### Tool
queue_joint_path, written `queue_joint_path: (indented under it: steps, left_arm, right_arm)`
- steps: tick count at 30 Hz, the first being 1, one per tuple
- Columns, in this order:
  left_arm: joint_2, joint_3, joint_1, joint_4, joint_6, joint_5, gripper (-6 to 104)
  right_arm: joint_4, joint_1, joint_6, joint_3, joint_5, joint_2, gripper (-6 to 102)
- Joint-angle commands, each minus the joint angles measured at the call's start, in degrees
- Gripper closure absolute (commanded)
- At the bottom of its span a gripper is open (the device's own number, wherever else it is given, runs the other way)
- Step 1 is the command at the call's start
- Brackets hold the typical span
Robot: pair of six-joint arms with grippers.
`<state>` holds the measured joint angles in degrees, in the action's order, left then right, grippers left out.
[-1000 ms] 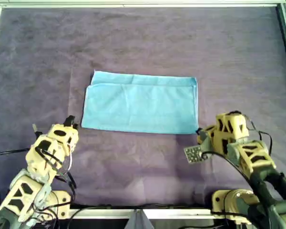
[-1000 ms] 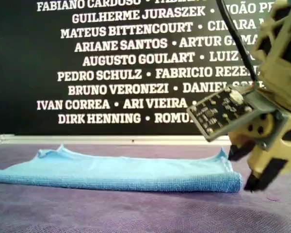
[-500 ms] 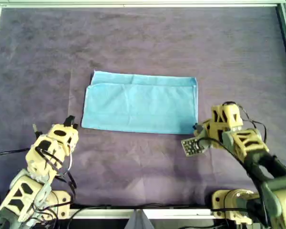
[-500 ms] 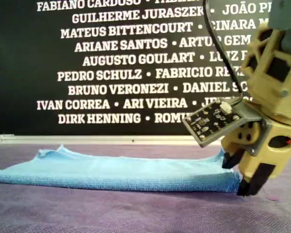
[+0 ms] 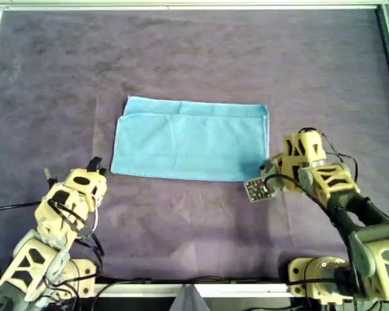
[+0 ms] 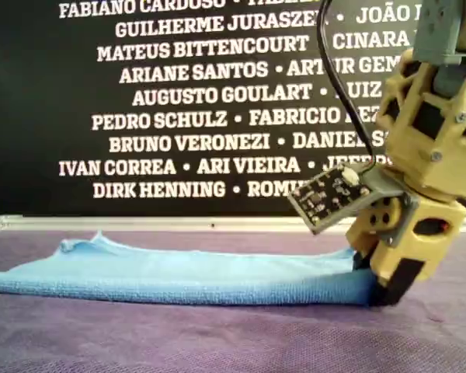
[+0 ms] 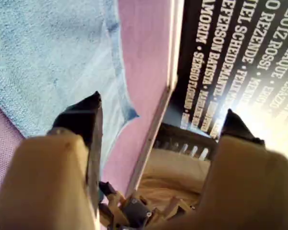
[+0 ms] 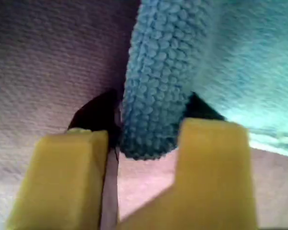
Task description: Fold a cloth
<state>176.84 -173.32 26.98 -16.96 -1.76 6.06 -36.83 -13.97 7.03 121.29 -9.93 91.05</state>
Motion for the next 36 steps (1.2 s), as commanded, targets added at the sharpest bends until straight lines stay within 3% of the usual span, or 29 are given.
queue_joint_path:
  steps: [1, 8, 15, 26, 36]
  left_arm:
    - [0.88, 0.97, -0.35, 0.09, 0.18, 0.26, 10]
    - [0.88, 0.97, -0.35, 0.09, 0.18, 0.26, 10]
    - [0.88, 0.97, -0.35, 0.09, 0.18, 0.26, 10]
    - [0.88, 0.97, -0.35, 0.09, 0.18, 0.26, 10]
    - [0.88, 0.97, -0.35, 0.09, 0.18, 0.26, 10]
  right_arm:
    - [0.00, 0.18, -0.26, -4.39, -0.44, 1.23, 64]
    - [0.00, 0.26, -0.26, -6.06, -0.44, 0.79, 100]
    - [0.00, -1.14, -0.35, -13.89, -0.44, 0.62, 95]
    - [0.00, -19.34, -0.35, -44.65, 0.53, -15.12, 95]
    - [-0.09, -28.30, -0.35, -81.91, 0.62, -39.29, 95]
